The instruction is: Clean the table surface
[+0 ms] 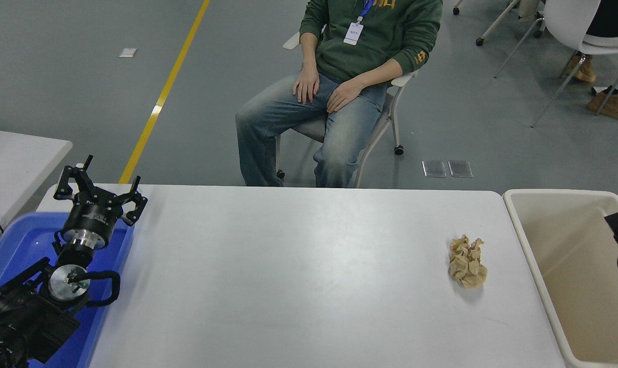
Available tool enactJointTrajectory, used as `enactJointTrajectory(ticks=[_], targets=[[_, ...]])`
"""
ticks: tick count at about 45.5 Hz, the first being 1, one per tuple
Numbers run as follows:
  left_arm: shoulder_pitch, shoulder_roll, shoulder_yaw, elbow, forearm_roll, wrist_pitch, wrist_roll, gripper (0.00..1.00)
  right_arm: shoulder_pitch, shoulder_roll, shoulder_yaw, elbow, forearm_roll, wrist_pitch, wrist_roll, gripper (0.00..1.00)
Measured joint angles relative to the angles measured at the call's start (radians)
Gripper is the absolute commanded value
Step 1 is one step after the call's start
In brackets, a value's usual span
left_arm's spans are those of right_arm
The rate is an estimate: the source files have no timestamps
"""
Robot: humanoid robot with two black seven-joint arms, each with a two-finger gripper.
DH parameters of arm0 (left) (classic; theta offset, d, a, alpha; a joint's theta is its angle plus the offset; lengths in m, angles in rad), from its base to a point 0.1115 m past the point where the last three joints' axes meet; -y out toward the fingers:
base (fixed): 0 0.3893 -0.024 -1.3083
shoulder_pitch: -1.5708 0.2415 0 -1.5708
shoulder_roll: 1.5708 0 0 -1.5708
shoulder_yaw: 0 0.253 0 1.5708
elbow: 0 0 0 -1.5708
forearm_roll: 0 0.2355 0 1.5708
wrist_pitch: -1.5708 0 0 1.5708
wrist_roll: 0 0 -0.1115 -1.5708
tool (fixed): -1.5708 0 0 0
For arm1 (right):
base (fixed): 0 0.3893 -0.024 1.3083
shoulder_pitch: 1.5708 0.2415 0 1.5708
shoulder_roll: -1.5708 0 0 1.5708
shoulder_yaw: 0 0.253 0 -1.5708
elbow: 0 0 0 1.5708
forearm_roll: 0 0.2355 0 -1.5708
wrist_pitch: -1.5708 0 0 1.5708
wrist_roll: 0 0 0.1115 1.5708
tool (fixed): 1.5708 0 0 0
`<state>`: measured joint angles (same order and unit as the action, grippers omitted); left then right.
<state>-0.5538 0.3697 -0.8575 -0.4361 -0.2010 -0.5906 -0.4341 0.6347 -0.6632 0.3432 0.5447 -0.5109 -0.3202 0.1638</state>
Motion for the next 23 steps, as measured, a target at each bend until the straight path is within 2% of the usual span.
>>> enactJointTrajectory(ticks=[23], targets=[[0.0,0.0,0.0,0.0,0.0,0.0,0.0,1.0,-0.132,-0.033,0.426,0.266,0.013,0.022,0.0,0.99]])
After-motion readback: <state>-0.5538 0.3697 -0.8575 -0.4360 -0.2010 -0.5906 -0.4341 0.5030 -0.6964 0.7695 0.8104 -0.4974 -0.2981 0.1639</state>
